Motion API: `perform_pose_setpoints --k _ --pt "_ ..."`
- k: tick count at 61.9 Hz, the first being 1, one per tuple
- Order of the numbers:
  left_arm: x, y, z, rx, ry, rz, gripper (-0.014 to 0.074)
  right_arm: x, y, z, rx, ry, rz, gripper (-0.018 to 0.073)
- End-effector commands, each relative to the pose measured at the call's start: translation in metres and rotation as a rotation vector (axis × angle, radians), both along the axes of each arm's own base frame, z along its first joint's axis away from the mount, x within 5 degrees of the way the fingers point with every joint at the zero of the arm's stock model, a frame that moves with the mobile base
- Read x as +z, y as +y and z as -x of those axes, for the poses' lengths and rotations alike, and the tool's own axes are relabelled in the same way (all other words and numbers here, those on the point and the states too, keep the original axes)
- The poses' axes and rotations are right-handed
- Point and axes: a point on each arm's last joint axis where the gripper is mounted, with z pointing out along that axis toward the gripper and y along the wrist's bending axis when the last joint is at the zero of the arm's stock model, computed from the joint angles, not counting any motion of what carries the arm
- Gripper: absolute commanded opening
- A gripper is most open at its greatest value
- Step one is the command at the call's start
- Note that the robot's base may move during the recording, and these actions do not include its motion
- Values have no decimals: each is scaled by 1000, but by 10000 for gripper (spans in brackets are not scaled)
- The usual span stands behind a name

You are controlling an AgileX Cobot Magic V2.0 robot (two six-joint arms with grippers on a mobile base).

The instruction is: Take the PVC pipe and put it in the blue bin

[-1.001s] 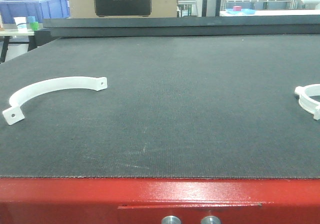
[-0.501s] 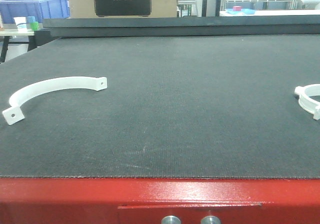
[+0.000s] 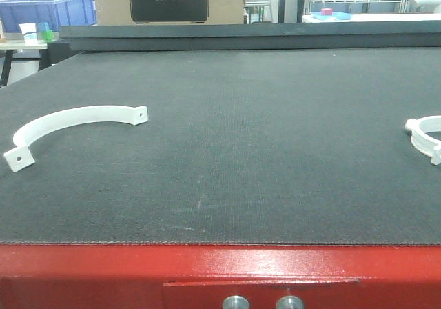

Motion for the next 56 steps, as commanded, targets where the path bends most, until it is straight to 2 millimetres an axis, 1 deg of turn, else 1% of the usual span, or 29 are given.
perform_pose_setpoints --k 1,6,7,10,13,16,20,30,36,44,51,56 --pt "3 0 0 3 -34 -3 -111 8 0 1 -2 -89 13 -162" --pt "8 0 1 2 -90 -3 -111 17 0 4 -3 -203 26 -162" --pt "12 0 1 1 -132 -3 -111 20 0 4 -3 -228 24 -162" --pt "17 0 2 0 -183 -4 -111 24 0 6 -3 -279 18 -162" --pt "22 0 3 -1 -237 -4 -111 27 0 7 -3 -316 9 -162" --pt "23 0 3 -2 -254 -4 -111 29 0 8 -4 -333 0 -162" --pt "32 0 5 -2 -274 -4 -111 41 -1 11 -4 -368 -4 -162" --pt "67 0 15 -1 -381 -4 -111 75 -2 22 -6 -454 -14 -162" --pt "91 0 16 -1 -410 -4 -111 96 -3 27 -7 -477 -16 -162" --pt "120 0 9 -1 -408 -4 -111 119 -2 20 -7 -436 -12 -162" --pt "148 0 -6 -1 -376 -4 -111 140 0 8 -7 -404 -8 -162" --pt "166 0 -21 1 -302 -4 -111 157 1 -3 -6 -352 -2 -162"
